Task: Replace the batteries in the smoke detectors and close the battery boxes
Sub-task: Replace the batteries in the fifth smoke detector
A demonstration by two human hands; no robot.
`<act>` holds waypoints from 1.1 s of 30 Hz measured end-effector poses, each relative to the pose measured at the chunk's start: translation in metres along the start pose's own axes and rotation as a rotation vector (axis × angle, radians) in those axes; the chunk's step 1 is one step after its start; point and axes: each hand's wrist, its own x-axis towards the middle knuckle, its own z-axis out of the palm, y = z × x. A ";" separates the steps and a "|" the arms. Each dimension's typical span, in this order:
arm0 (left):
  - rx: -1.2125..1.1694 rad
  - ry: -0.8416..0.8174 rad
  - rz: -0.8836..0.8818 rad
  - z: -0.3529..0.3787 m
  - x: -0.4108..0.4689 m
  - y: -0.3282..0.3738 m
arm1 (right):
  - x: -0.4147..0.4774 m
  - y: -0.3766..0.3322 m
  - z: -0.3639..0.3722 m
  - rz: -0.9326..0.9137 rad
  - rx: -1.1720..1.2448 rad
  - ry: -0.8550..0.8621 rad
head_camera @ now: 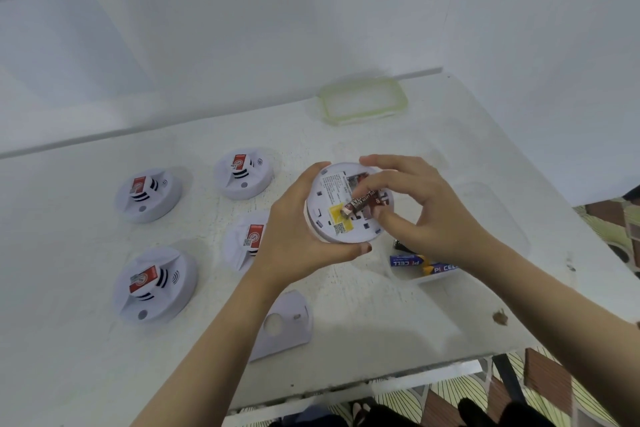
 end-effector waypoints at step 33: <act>0.019 0.085 0.060 -0.011 -0.032 0.012 | -0.027 -0.016 0.011 -0.389 -0.213 0.135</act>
